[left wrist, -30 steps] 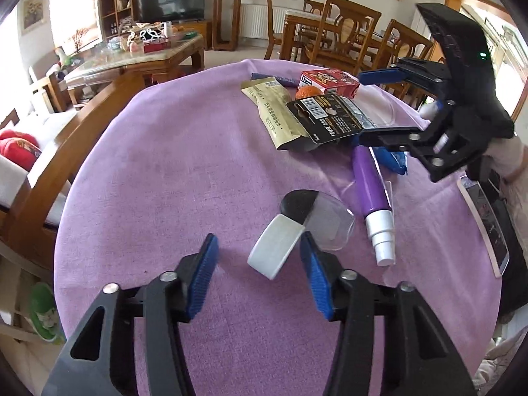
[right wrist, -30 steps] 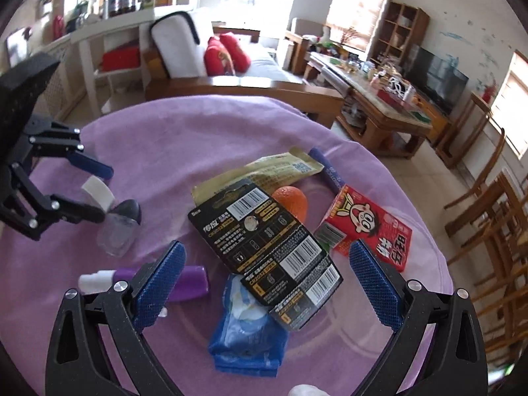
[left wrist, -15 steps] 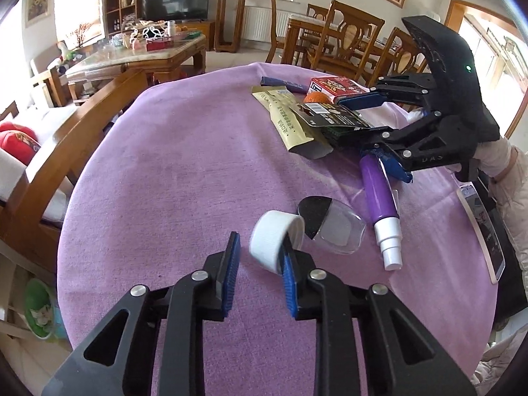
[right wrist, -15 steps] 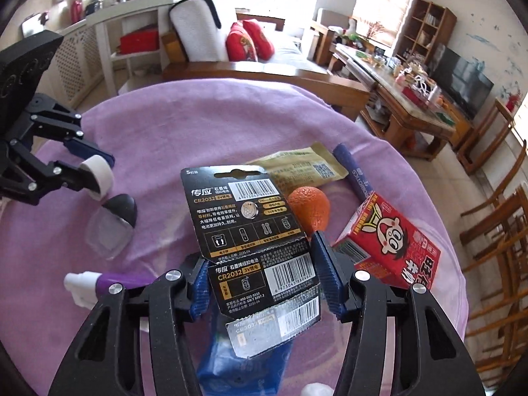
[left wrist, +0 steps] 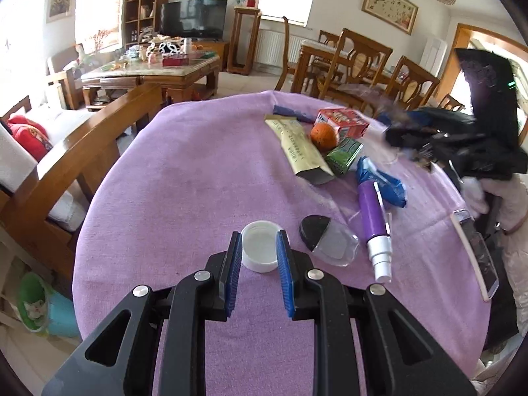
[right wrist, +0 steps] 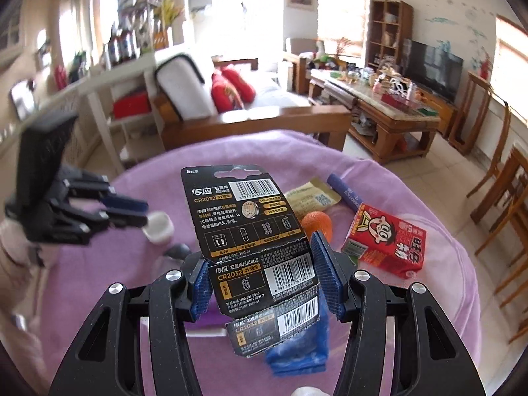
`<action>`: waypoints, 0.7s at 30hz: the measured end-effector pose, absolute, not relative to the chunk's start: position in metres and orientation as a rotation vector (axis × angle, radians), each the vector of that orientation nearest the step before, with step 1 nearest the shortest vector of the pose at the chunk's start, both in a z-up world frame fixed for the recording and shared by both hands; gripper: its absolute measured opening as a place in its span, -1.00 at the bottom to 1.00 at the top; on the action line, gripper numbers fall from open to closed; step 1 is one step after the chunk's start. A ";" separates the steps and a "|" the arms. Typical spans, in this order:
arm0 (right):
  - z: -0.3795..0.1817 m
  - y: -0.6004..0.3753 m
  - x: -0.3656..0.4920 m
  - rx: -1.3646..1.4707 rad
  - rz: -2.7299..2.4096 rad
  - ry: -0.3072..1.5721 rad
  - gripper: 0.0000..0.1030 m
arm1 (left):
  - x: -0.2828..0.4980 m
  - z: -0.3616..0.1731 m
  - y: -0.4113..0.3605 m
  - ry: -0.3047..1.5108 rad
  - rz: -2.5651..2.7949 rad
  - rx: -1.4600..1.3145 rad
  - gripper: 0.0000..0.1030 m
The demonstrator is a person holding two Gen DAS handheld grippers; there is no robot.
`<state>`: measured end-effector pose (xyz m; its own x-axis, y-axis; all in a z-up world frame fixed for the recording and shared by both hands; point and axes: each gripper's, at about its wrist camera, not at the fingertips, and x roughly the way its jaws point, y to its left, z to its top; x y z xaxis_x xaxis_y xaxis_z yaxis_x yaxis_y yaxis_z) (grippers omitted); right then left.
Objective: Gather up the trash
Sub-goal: 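Grasp the white bottle cap with the left tool while the right tool lifts the battery card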
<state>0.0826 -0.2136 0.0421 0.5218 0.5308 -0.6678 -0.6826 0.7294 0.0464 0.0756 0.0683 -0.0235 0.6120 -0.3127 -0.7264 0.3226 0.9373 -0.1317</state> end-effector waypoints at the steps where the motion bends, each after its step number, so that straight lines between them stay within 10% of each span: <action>1: 0.048 -0.220 0.076 -0.198 0.724 0.704 0.06 | 0.077 -0.026 0.066 0.850 -0.354 0.026 -0.56; 13: 0.093 -0.272 0.002 0.004 0.716 0.607 0.06 | 0.090 -0.036 0.047 0.938 -0.341 0.073 -0.43; 21: 0.103 -0.304 -0.034 0.048 0.668 0.550 0.06 | 0.076 -0.024 0.034 0.846 -0.290 0.093 -0.73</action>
<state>-0.0343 -0.3042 0.1030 0.6489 0.5996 -0.4684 -0.5750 0.7896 0.2143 0.0761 0.0341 -0.0241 0.6265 -0.2156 -0.7490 0.2894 0.9566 -0.0333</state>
